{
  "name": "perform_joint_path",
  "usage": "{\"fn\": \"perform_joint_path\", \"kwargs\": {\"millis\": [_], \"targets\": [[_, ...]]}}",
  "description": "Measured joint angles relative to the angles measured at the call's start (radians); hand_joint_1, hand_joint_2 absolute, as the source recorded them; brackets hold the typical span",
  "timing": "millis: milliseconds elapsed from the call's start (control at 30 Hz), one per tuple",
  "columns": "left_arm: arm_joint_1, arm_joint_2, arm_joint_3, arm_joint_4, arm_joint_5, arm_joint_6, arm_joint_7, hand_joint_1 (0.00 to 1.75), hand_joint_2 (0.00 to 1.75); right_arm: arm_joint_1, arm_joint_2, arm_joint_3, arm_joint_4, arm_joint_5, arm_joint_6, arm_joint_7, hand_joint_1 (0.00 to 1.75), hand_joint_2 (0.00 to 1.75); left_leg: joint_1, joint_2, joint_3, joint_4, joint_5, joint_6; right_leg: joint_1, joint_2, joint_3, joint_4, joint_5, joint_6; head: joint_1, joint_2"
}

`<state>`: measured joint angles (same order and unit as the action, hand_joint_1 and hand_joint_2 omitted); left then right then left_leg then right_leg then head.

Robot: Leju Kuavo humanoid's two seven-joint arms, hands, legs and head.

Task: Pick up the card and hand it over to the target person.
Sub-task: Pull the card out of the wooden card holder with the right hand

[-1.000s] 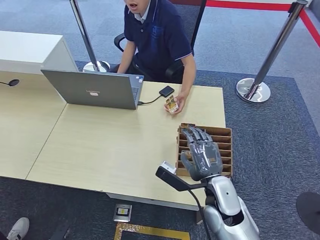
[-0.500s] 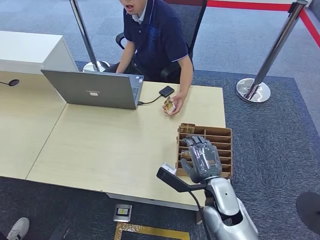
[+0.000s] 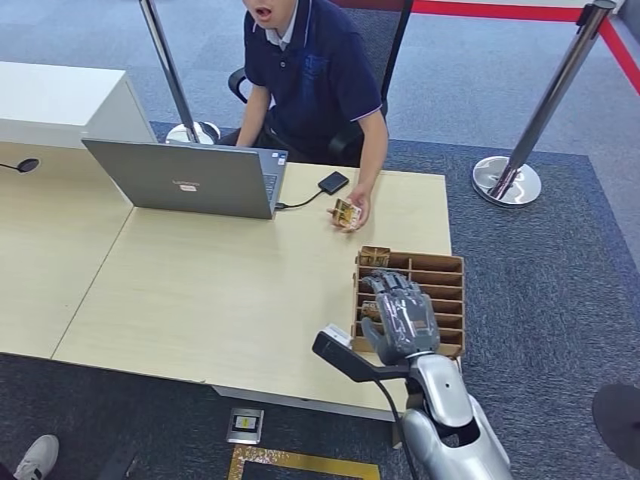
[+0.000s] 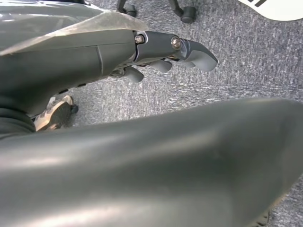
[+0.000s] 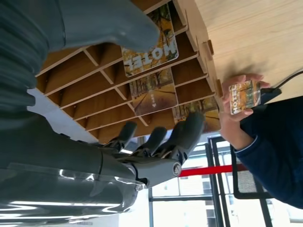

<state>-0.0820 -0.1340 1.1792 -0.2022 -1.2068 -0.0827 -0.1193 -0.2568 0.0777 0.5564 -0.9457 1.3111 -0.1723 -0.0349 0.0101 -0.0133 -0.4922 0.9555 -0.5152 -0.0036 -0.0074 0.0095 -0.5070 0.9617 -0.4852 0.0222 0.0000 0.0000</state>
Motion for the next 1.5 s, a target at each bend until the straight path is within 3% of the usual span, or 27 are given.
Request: {"fn": "perform_joint_path", "kwargs": {"millis": [167,500,833,1500], "targets": [[0.0,0.0,0.0,-0.001,0.0,0.0,0.0,0.0,0.0,-0.003,0.004,-0.001,0.006,0.0,-0.001,-0.001,0.79,1.75,0.0,0.0,0.0,0.0,0.0,0.0,0.0,0.0,0.0,0.0,0.0,0.0,0.0,0.0],[0.0,0.001,-0.001,0.001,-0.002,0.001,0.0,0.0,0.0,-0.009,-0.001,-0.014,0.027,0.002,-0.007,0.008,0.65,1.75,0.0,0.0,0.0,0.0,0.0,0.0,0.0,0.0,0.0,0.0,0.0,0.0,0.0,0.0],[-0.002,0.004,-0.007,0.003,-0.008,0.0,0.0,0.0,0.0,0.006,-0.011,-0.053,0.02,0.013,-0.009,0.023,0.79,1.75,0.0,-0.001,0.0,0.0,0.0,0.0,0.0,-0.001,0.0,0.0,0.0,0.0,0.0,0.0],[-0.003,0.004,-0.012,0.006,-0.013,-0.003,0.0,0.0,0.0,0.011,-0.015,-0.07,0.019,0.017,-0.009,0.025,0.74,1.75,0.0,-0.001,0.0,0.0,0.0,0.0,0.0,-0.001,0.0,0.0,0.0,0.0,0.0,0.0]]}}
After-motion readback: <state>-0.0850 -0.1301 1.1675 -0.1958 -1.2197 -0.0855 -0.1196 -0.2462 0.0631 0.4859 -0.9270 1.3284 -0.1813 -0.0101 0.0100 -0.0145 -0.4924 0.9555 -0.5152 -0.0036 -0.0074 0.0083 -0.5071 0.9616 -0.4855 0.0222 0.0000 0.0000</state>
